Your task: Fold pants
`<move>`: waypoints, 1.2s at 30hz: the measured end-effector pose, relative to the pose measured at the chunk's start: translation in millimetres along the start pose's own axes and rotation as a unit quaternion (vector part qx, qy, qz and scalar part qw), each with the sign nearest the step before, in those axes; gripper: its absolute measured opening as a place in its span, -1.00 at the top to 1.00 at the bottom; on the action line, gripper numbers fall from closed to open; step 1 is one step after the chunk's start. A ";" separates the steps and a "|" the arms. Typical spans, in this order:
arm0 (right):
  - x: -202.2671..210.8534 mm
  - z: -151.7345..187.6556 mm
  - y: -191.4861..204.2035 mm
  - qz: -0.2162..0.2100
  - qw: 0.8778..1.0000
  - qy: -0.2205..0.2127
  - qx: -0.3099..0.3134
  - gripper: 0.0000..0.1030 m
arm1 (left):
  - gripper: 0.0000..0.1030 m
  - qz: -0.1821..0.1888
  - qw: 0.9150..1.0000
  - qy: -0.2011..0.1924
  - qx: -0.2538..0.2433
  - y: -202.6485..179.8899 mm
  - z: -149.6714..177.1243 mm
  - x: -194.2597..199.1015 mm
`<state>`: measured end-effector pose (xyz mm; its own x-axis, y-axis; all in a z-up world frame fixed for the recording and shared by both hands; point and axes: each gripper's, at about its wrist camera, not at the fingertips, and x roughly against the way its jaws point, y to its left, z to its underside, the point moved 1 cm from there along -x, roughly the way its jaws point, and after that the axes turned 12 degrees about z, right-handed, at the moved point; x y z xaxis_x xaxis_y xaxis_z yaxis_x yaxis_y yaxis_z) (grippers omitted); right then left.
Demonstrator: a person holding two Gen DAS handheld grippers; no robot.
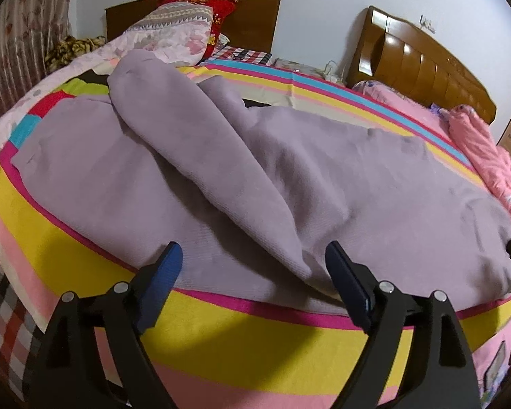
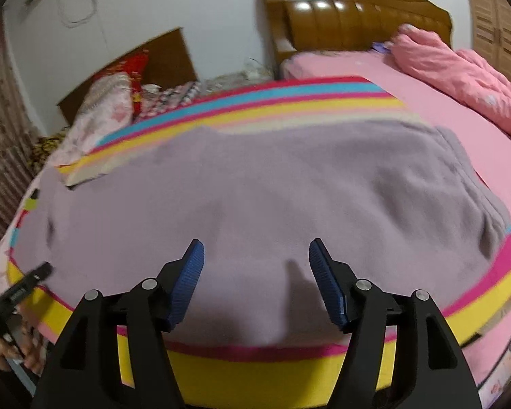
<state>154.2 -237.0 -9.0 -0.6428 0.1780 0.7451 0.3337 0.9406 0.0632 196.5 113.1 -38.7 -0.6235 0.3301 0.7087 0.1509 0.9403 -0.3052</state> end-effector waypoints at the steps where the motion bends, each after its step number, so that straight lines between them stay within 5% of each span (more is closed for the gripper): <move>1: 1.0 -4.0 8.6 -0.006 1.000 -0.004 0.008 -0.23 | -0.72 -0.001 1.000 -0.002 0.004 2.4 -0.8 3.1; 6: -6.2 -22.5 85.2 -0.075 0.995 -0.017 0.071 -0.24 | -0.89 -0.030 0.999 -0.020 0.015 21.1 -2.4 21.3; 11: -13.8 -23.0 174.6 -0.134 0.978 -0.028 0.157 -0.43 | -0.91 -0.116 0.991 -0.035 0.052 86.2 -4.1 41.9; 13: -16.1 -21.5 199.6 -0.142 0.972 -0.038 0.185 -0.43 | -0.91 -0.122 0.988 -0.046 0.087 118.4 -7.9 52.8; 20: -48.2 -10.0 215.8 -0.153 0.971 0.004 0.186 -0.44 | -0.74 -0.187 0.956 -0.102 0.201 229.6 -53.0 88.2; 24: -54.8 -9.0 218.9 -0.154 0.970 0.008 0.188 -0.44 | -0.77 -0.145 0.967 -0.112 0.175 214.2 -90.9 79.1; 26: -65.0 -8.8 220.6 -0.154 0.970 0.032 0.187 -0.44 | -0.77 -0.070 0.978 -0.099 0.171 199.9 -115.1 58.0; 28: -71.9 -9.3 218.7 -0.162 0.970 0.047 0.174 -0.45 | -0.77 -0.008 0.980 -0.090 0.179 198.5 -140.7 31.4; 30: -72.0 -9.4 214.4 -0.170 0.970 0.049 0.168 -0.47 | -0.65 -0.007 0.977 -0.086 0.194 206.1 -157.2 7.3; 32: -72.1 -9.1 213.7 -0.175 0.969 0.051 0.166 -0.49 | -0.13 0.001 0.972 -0.072 0.225 228.4 -179.5 -25.5; 36: -72.1 -8.7 215.5 -0.182 0.967 0.053 0.167 -0.56 | 0.07 -0.002 0.968 -0.052 0.245 256.0 -200.4 -66.3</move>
<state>278.5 -49.7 -43.3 -0.5949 -0.1977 0.7791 -0.1549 0.9793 0.1302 430.2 348.6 -36.4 -0.7006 0.2928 0.6507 -0.2175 0.7809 -0.5855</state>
